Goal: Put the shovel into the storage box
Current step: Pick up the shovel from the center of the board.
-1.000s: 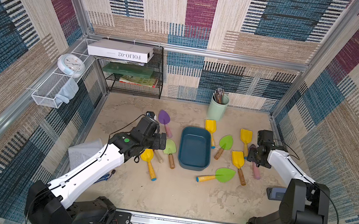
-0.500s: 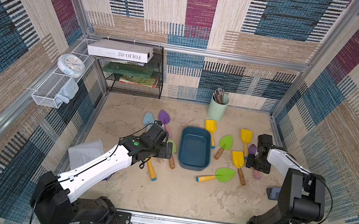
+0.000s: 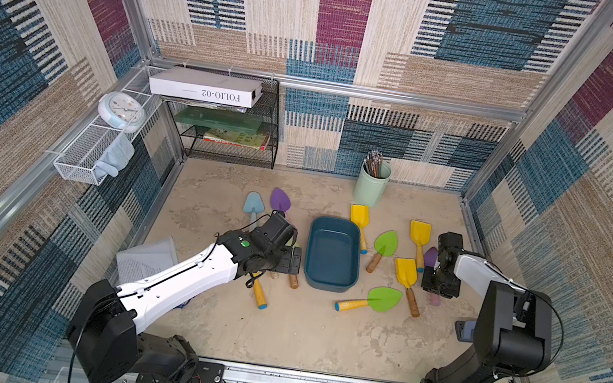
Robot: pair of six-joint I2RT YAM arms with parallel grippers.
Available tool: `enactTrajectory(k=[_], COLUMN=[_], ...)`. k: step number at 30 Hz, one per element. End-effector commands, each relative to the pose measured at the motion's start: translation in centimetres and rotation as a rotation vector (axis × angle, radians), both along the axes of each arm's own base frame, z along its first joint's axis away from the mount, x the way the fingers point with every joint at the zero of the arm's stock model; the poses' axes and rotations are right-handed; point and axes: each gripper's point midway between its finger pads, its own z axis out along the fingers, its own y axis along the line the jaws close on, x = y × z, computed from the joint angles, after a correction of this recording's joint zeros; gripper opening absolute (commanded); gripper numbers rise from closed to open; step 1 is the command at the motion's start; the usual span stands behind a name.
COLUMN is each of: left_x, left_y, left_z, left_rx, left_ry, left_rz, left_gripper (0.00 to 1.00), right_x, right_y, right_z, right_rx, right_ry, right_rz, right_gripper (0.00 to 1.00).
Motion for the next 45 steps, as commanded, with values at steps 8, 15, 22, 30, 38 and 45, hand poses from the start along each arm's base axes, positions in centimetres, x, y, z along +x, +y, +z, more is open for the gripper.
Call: enactTrajectory(k=[8, 15, 22, 30, 38, 45], left_x=[0.0, 0.5, 2.2, 5.6, 8.2, 9.5], left_y=[-1.3, -4.6, -8.9, -12.5, -15.4, -17.4], left_z=[0.8, 2.9, 6.5, 10.0, 10.4, 9.8], left_rx=[-0.021, -0.101, -0.207, -0.274, -0.309, -0.352], left_ry=[-0.019, -0.063, -0.143, -0.216, -0.211, -0.265], left_rz=[-0.032, -0.169, -0.307, -0.335, -0.314, -0.305], left_gripper=[0.99, 0.99, 0.98, 0.94, 0.88, 0.86], right_x=[-0.5, 0.6, 2.7, 3.4, 2.6, 1.9], right_y=[-0.7, -1.7, 1.6, 10.4, 18.4, 23.0], right_z=[0.3, 5.0, 12.1, 16.1, 17.2, 17.5], right_rx=[-0.032, -0.095, 0.024, 0.116, 0.200, 0.255], right_ry=[0.019, -0.079, -0.275, -0.390, -0.425, -0.426], right_rz=[-0.016, -0.042, 0.095, 0.363, 0.538, 0.628], right_gripper=[0.00, 0.00, 0.00, 0.00, 0.00, 0.00])
